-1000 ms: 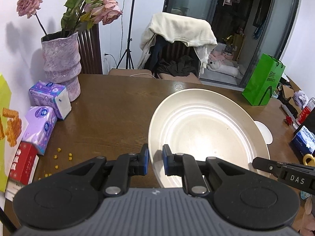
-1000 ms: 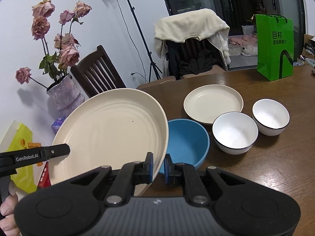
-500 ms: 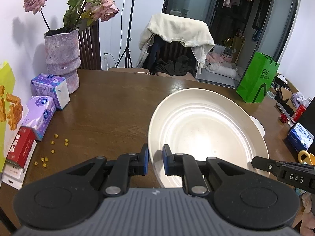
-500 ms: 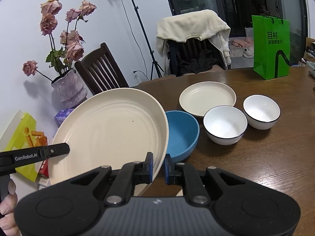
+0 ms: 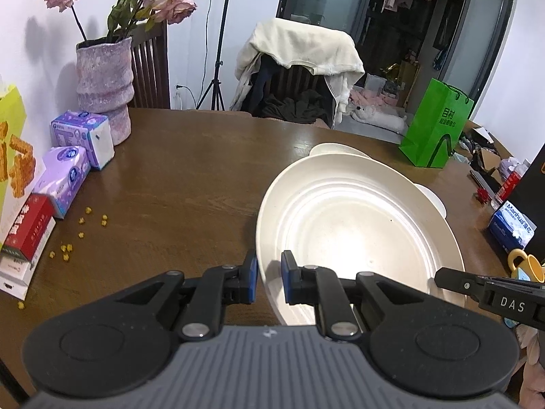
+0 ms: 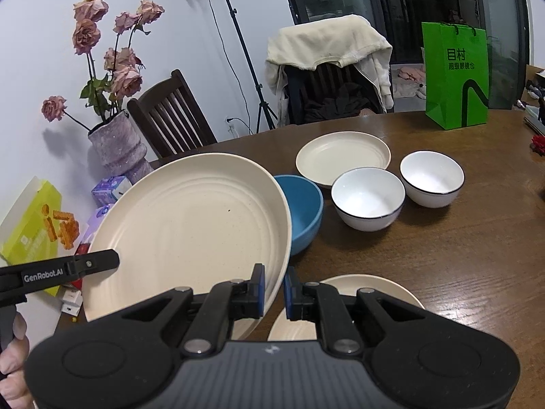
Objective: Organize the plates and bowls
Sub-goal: 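Carry the held beige plate with both grippers over the first placed plate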
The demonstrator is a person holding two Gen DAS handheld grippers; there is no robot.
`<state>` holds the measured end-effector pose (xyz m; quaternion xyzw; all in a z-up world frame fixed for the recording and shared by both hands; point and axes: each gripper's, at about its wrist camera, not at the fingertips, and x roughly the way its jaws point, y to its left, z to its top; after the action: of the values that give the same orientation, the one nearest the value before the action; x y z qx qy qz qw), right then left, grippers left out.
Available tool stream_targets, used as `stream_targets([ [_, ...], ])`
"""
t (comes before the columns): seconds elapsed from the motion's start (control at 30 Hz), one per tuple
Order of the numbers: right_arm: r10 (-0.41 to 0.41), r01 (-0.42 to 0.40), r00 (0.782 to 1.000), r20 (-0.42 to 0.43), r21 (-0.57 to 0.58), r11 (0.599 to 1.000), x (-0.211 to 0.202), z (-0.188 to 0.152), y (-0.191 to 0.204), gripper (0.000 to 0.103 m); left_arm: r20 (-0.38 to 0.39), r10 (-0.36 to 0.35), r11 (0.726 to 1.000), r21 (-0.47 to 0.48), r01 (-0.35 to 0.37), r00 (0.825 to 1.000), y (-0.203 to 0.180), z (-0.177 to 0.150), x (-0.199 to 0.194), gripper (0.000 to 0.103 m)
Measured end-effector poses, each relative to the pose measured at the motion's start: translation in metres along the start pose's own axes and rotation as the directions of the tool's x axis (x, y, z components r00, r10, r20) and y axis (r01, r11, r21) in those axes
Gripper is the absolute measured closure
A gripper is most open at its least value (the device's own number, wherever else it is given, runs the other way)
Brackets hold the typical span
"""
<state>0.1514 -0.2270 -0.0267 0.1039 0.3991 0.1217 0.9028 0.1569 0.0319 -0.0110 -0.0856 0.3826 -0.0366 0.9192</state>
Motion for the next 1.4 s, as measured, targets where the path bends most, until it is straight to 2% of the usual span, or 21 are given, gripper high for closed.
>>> stream_targets([
  [0.53, -0.025, 0.026, 1.000, -0.019, 0.013, 1.000, -0.009, -0.021, -0.023, 0.092, -0.030, -0.027, 1.000, 0.010, 0.027, 0.999, -0.020, -0.020, 0.011, 0.089],
  [1.4, -0.101, 0.104, 0.994, -0.042, 0.072, 0.992, -0.015, -0.046, -0.071, 0.092, -0.100, -0.086, 0.994, 0.060, 0.092, 0.991, -0.062, -0.041, 0.049, 0.089],
])
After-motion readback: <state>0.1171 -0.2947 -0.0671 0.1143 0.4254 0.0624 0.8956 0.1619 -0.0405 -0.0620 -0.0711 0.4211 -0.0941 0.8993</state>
